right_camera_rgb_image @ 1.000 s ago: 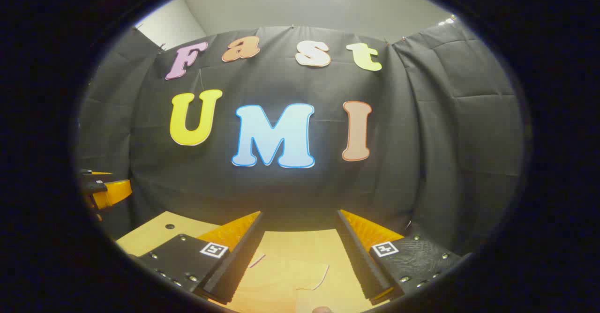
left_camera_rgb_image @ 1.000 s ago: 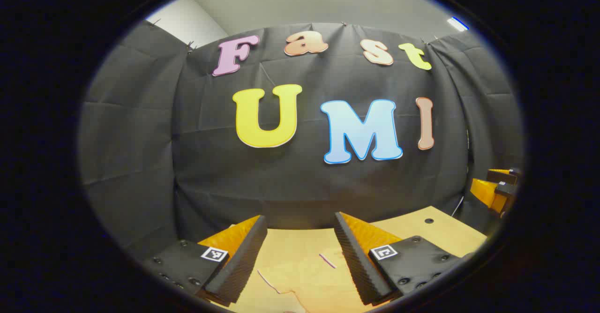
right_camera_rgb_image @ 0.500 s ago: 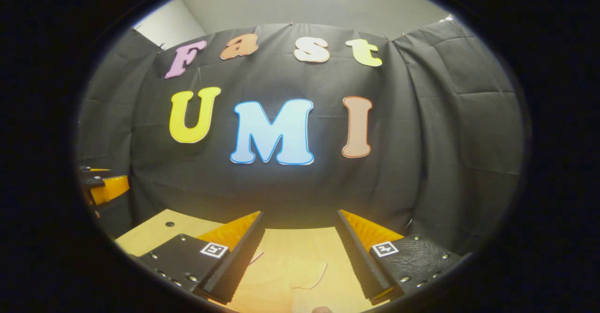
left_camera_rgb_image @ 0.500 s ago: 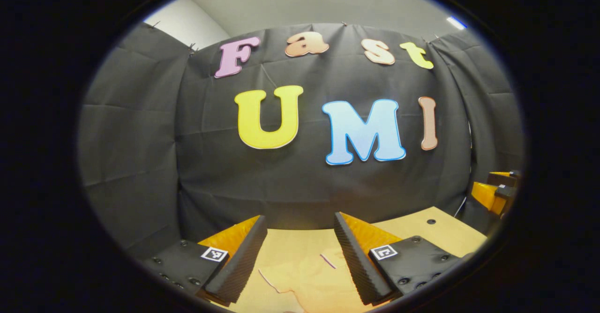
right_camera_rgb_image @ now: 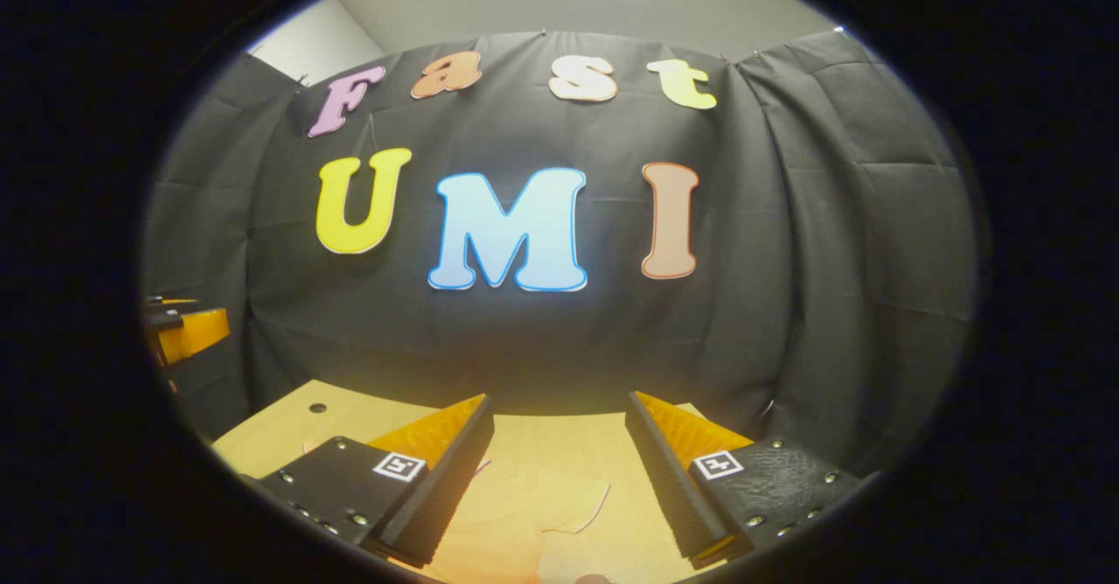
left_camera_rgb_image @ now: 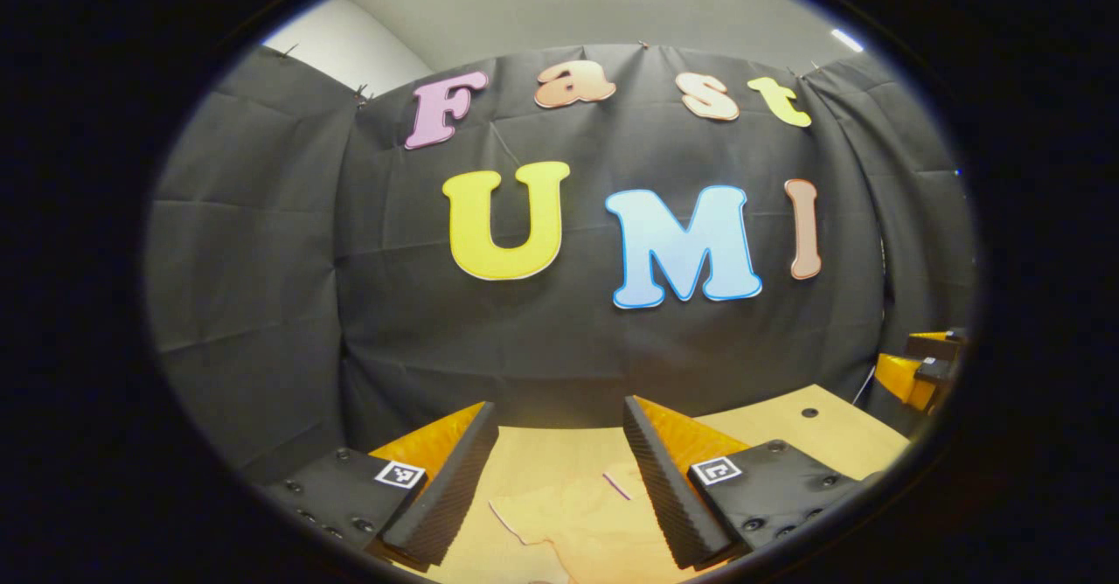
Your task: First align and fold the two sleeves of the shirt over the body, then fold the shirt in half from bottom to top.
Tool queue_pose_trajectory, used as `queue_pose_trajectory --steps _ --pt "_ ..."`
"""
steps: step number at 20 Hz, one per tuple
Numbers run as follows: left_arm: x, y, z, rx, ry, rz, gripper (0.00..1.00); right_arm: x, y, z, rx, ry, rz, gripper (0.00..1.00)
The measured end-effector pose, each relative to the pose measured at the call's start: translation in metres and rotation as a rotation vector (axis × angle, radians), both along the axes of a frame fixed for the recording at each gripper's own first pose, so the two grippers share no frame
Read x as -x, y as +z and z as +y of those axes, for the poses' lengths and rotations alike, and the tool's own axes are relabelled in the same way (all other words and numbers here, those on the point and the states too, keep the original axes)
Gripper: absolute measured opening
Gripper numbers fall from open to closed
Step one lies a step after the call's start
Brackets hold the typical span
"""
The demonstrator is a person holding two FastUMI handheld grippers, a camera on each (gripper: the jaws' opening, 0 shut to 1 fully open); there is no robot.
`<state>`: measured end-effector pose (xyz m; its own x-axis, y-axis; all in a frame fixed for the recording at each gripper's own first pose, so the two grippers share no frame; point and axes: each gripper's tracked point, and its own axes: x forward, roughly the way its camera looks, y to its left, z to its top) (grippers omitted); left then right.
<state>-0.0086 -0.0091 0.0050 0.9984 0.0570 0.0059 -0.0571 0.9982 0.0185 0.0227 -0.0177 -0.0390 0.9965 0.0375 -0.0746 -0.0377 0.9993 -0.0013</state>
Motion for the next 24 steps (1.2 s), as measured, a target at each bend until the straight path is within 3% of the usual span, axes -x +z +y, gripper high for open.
queue_pose_trajectory --steps 8,16,24 --pt "0.009 0.001 0.009 -0.007 0.021 0.002 0.94 -0.029 -0.064 -0.002 0.005 0.009 0.143 0.96" --pt "0.016 -0.005 0.022 0.007 0.044 0.019 0.94 -0.069 -0.160 -0.013 -0.028 -0.032 0.374 0.96" --pt "0.023 -0.016 0.039 0.010 0.069 0.052 0.94 -0.080 -0.258 -0.024 0.005 -0.071 0.581 0.96"
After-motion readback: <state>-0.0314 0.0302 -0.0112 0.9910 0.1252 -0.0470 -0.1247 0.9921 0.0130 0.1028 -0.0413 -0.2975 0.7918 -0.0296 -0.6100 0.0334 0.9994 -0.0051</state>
